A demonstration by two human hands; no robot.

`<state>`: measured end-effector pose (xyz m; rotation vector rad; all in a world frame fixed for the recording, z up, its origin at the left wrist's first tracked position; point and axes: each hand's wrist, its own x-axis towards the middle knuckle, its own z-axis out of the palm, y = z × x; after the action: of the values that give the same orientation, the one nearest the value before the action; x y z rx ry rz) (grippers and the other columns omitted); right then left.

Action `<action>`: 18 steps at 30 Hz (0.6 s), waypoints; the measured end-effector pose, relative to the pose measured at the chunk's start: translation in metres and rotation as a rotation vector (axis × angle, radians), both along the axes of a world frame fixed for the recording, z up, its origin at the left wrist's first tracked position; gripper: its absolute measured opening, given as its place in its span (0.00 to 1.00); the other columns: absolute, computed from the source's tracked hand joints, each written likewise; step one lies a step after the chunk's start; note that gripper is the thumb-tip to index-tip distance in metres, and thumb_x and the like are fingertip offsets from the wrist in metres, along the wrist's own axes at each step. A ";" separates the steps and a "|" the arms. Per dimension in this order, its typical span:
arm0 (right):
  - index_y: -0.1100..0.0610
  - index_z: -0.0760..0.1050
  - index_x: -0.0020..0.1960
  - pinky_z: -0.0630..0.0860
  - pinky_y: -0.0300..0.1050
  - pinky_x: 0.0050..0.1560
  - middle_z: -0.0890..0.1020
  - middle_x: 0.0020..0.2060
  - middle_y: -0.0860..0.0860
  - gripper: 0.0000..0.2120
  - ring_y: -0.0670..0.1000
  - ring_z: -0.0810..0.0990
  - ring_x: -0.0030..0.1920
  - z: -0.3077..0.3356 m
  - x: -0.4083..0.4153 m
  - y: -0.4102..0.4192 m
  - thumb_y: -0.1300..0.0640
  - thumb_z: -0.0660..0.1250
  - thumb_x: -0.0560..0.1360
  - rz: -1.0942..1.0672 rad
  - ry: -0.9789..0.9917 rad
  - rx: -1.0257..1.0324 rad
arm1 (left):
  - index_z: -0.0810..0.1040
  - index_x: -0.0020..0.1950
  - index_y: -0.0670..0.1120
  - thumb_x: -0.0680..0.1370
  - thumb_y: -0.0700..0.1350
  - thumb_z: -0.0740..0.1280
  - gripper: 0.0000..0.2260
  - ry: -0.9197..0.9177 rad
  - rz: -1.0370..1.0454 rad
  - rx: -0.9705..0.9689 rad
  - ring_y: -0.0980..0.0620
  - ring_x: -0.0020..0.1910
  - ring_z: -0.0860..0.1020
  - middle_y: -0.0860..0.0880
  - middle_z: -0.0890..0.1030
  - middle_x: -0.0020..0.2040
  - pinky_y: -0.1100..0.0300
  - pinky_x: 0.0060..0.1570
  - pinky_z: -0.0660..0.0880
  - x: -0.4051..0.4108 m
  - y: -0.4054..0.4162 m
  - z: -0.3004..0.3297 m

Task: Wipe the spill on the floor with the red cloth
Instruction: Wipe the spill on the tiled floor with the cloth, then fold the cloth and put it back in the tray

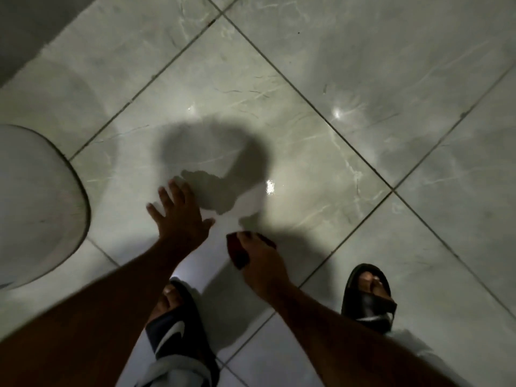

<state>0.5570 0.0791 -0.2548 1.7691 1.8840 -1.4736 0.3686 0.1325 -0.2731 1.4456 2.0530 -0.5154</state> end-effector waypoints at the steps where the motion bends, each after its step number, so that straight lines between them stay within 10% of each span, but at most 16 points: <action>1: 0.56 0.63 0.74 0.65 0.55 0.72 0.71 0.71 0.59 0.30 0.60 0.68 0.70 0.018 0.000 0.013 0.63 0.68 0.74 -0.093 0.057 0.049 | 0.48 0.77 0.41 0.76 0.61 0.61 0.40 -0.077 0.148 -0.023 0.35 0.77 0.50 0.37 0.52 0.79 0.32 0.72 0.49 0.000 -0.004 0.014; 4: 0.59 0.67 0.72 0.71 0.55 0.67 0.76 0.66 0.60 0.28 0.61 0.75 0.64 0.075 0.001 0.044 0.68 0.67 0.73 -0.147 0.148 0.245 | 0.76 0.59 0.43 0.79 0.59 0.58 0.21 -0.513 0.675 0.008 0.40 0.61 0.75 0.37 0.78 0.63 0.47 0.63 0.70 0.001 -0.007 0.070; 8: 0.56 0.61 0.75 0.78 0.54 0.59 0.80 0.60 0.60 0.28 0.59 0.81 0.55 0.168 -0.023 0.064 0.65 0.63 0.77 -0.072 0.185 0.338 | 0.79 0.60 0.50 0.76 0.57 0.65 0.17 -1.133 0.934 -0.008 0.47 0.60 0.79 0.45 0.82 0.60 0.51 0.61 0.73 0.001 -0.011 0.172; 18: 0.46 0.72 0.54 0.80 0.37 0.45 0.73 0.59 0.44 0.19 0.44 0.75 0.58 0.328 -0.170 0.090 0.48 0.76 0.67 -0.237 0.582 -0.044 | 0.78 0.60 0.39 0.79 0.37 0.59 0.12 -1.306 1.183 0.505 0.37 0.51 0.81 0.35 0.82 0.53 0.47 0.47 0.81 -0.135 -0.031 0.335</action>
<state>0.3869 0.1691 0.0737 1.7145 1.8893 -2.3000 0.2340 0.1015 0.0620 0.2495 1.4557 1.1701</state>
